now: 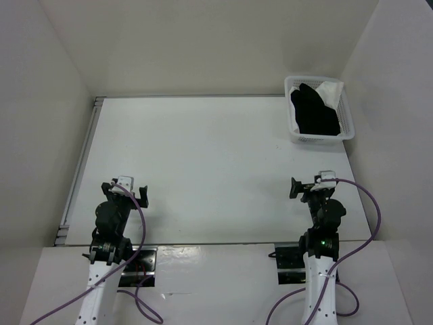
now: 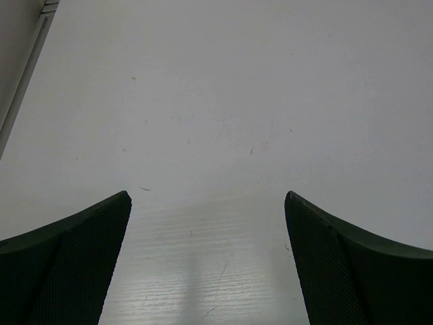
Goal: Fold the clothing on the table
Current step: Grab the skirt from the pile
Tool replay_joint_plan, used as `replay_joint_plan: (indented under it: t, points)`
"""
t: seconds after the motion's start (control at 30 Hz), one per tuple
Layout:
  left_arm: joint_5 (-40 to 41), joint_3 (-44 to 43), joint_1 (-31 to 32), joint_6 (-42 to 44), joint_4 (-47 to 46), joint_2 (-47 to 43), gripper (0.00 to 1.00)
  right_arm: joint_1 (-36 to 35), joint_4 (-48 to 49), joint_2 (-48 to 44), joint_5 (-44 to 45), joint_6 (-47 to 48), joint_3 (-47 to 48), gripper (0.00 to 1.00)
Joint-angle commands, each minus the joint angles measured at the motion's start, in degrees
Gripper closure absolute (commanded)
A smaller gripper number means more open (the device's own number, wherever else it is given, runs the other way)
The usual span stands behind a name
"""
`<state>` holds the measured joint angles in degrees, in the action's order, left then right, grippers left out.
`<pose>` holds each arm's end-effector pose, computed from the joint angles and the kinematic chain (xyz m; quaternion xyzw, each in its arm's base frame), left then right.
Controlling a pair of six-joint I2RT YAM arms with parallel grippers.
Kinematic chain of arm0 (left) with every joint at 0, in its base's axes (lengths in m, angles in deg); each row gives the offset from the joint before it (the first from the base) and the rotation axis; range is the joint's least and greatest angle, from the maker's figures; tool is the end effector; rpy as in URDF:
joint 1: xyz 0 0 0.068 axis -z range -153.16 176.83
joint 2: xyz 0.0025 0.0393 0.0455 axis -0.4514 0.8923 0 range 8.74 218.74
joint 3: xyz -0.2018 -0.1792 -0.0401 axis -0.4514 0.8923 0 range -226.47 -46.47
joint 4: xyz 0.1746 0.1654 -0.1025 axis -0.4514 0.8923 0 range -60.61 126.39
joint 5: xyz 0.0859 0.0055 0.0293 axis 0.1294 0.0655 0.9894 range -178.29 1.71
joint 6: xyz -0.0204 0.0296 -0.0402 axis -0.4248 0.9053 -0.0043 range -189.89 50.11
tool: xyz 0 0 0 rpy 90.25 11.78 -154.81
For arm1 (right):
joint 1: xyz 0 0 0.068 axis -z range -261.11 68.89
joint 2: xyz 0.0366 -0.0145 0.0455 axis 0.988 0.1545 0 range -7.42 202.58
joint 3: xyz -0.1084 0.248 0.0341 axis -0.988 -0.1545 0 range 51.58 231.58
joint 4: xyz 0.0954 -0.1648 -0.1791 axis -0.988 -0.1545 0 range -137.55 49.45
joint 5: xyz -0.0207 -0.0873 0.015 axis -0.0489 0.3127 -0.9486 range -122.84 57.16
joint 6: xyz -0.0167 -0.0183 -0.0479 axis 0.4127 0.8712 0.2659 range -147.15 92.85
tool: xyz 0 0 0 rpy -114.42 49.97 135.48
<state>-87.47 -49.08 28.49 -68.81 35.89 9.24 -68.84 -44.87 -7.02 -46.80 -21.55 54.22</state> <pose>0.1079 -0.0026 0.1764 0.0126 0.7335 0.0018 0.6795 0.1063 -0.0144 0.1809 -0.0426 0.7182 -0.0207 0.6942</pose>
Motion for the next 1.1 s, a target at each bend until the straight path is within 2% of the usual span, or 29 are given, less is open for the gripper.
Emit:
replay_joint_plan:
  t: [0.0,0.53,0.7,0.73,0.8,0.83,0.87,0.9,1.03,1.07]
  points:
    - [0.5,2.3,0.2,-0.8,-1.0,-8.1,0.00,-0.7,0.7,-4.9,1.3,-0.2,-2.7,0.01]
    - [0.5,2.3,0.2,-0.8,-1.0,-8.1,0.00,-0.1,0.7,-4.9,0.8,-0.2,-2.7,0.01]
    - [-0.4,2.3,0.2,-0.2,-1.0,-8.1,0.00,-0.1,1.3,-4.9,-4.3,1.2,0.9,0.01]
    - [-3.8,1.7,0.2,1.1,-1.0,-8.1,0.00,-0.1,1.3,-4.9,-2.8,-1.0,1.9,0.01]
    - [-4.8,-0.1,0.2,2.9,-1.0,-8.1,0.00,-0.1,0.5,-4.9,0.3,-3.8,5.5,0.01]
    - [-3.3,-1.0,0.2,0.7,-3.3,-8.1,0.00,-0.1,0.5,-4.9,2.1,-3.8,6.6,0.01]
    - [1.8,-1.8,0.2,-5.0,-5.0,-8.1,0.00,0.4,1.1,-4.9,4.2,-3.8,7.8,0.01]
    - [2.9,-4.0,0.2,-5.9,-7.9,-8.1,0.00,0.4,1.2,-4.9,6.0,-3.8,10.5,0.01]
    - [1.6,-12.0,0.2,-4.5,-10.5,-5.7,0.00,0.4,0.5,-1.7,15.7,-3.6,18.9,0.01]
    - [2.9,-14.2,0.2,-3.7,-11.2,-2.1,0.00,0.4,-0.7,0.2,16.9,-3.6,23.6,0.01]
